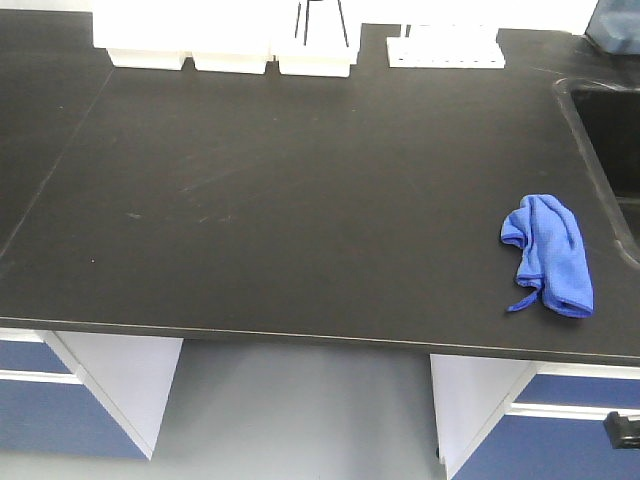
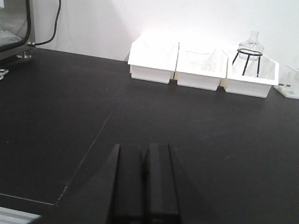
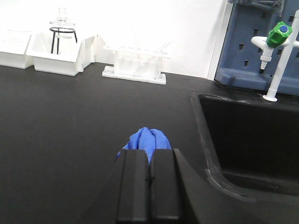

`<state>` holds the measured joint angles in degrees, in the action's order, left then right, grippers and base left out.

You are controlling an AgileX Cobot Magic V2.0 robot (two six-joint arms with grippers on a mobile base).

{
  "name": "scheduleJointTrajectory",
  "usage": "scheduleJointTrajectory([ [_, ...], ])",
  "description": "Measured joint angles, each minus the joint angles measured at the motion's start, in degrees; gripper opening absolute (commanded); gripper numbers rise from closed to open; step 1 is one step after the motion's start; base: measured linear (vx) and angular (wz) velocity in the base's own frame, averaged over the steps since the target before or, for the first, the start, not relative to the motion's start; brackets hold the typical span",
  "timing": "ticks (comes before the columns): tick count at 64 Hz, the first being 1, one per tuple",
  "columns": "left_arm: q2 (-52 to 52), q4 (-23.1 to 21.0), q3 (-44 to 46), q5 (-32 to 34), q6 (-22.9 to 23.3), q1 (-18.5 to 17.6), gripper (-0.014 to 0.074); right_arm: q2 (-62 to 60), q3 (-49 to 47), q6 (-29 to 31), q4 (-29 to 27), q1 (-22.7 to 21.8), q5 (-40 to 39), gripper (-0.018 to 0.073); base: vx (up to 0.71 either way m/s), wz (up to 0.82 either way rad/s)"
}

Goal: Wipe right workspace with blue cloth

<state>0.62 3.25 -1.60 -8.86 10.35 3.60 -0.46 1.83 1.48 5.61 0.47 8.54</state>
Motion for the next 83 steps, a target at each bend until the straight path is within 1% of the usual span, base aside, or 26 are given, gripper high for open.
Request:
scheduleJointTrajectory([
  [57, 0.0, 0.0, 0.0, 0.0, 0.0, 0.0, -0.0006, 0.0, 0.0, 0.0, 0.0, 0.0, 0.0, -0.0008, 0.0, 0.0],
  [68, 0.0, 0.0, 0.0, 0.0, 0.0, 0.0, -0.0006, 0.0, 0.0, -0.1, -0.1, 0.0, -1.6, -0.0008, 0.0, 0.0],
  [73, 0.0, 0.0, 0.0, 0.0, 0.0, 0.0, -0.0006, 0.0, 0.0, -1.2, -1.3, 0.0, -3.9, -0.0006, 0.0, 0.0],
  [77, 0.0, 0.0, 0.0, 0.0, 0.0, 0.0, -0.0006, 0.0, 0.0, -2.7, -3.6, 0.0, -6.1, -0.0004, 0.0, 0.0],
  [80, 0.0, 0.0, 0.0, 0.0, 0.0, 0.0, -0.0006, 0.0, 0.0, -3.7, -5.6, 0.0, -6.2, -0.0003, 0.0, 0.0],
  [83, 0.0, 0.0, 0.0, 0.0, 0.0, 0.0, -0.0006, 0.0, -0.2, -4.3, -6.6, 0.0, -4.7, -0.0003, 0.0, 0.0],
])
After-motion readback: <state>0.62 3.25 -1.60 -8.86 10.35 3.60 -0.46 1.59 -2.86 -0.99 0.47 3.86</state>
